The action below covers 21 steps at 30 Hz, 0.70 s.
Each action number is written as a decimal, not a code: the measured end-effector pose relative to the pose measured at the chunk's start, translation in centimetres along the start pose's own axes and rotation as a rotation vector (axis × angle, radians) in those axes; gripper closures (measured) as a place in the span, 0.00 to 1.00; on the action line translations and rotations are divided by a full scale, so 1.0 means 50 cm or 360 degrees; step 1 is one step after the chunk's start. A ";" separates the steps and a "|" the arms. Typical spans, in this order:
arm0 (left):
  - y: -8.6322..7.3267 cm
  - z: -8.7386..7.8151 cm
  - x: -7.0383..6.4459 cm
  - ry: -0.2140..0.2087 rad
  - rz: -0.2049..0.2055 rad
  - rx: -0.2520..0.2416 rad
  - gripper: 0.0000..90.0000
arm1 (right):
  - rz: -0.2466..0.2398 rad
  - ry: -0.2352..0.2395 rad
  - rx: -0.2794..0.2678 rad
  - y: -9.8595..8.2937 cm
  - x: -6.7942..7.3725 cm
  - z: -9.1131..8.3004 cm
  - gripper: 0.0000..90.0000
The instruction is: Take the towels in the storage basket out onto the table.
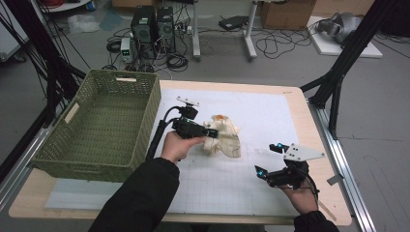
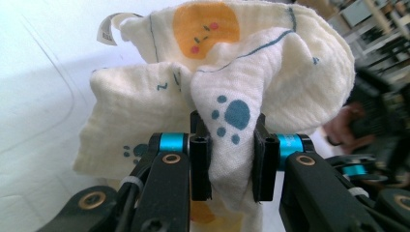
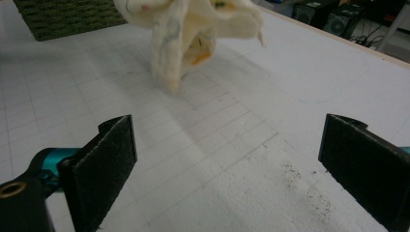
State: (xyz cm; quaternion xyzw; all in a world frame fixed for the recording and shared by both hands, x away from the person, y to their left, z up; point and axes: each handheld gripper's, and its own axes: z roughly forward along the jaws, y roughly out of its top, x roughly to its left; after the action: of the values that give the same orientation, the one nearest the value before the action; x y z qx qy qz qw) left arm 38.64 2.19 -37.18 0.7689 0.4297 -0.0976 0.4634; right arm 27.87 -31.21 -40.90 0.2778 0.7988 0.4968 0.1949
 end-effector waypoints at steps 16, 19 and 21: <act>-0.031 0.151 0.032 0.0174 0.0002 -0.0006 0.74 | -0.0049 0.0062 0.0082 0.008 -0.001 0.045 0.50; -0.030 0.156 0.032 0.0175 0.0008 -0.0032 0.73 | -0.0081 0.0082 0.0155 0.007 0.000 0.068 0.59; -0.027 0.156 0.028 0.0184 0.0024 -0.0055 0.66 | -0.0093 0.0095 0.0200 0.005 -0.001 0.087 0.62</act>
State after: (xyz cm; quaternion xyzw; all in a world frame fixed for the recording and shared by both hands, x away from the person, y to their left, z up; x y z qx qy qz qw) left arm 40.40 -2.97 -43.12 0.7684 0.4516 -0.0421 0.4515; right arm 30.56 -28.16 -42.53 0.2511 0.8417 0.4477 0.1674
